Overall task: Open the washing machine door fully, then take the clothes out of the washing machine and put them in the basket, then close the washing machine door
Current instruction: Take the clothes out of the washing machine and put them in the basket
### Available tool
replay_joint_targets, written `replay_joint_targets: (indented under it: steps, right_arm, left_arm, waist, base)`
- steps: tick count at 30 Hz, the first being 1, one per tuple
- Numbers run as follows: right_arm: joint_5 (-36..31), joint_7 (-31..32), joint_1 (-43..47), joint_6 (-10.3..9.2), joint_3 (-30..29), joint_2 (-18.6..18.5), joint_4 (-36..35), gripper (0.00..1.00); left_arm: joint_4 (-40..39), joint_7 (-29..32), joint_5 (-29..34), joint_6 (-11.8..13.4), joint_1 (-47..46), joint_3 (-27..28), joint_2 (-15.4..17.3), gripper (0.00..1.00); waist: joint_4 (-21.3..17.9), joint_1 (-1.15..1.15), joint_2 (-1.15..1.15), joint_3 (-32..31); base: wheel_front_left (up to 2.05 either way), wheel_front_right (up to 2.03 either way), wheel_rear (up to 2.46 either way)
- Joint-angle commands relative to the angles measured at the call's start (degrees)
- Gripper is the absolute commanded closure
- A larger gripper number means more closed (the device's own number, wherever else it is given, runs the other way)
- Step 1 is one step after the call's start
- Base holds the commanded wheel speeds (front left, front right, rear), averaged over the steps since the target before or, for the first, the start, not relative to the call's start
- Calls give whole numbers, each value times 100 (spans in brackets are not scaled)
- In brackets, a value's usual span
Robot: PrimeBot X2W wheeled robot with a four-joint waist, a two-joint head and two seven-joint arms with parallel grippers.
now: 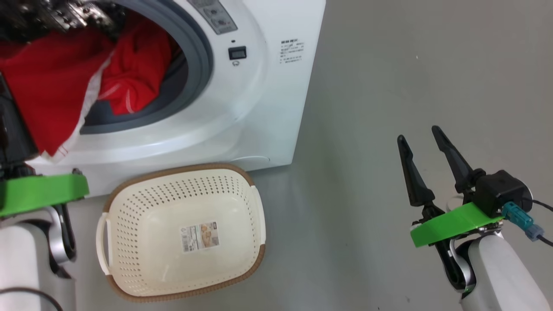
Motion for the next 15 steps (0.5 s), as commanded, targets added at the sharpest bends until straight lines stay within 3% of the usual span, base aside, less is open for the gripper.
replay_joint_targets:
  steps: [1, 15]
  right_arm:
    - [24, -37, 60, 39, 82, -21, -107, 0]
    - [79, -37, 315, 39, 123, 11, 7, 0]
  left_arm:
    - [-260, -29, 84, 63, 103, 132, 182, 100]
    - [-1602, -29, 539, 167, 723, -210, 244, 100]
  waist:
    - [51, 0, 0, -133]
    - [81, 0, 0, -647]
  base:
    - [0, 0, 0]
    - [0, 0, 0]
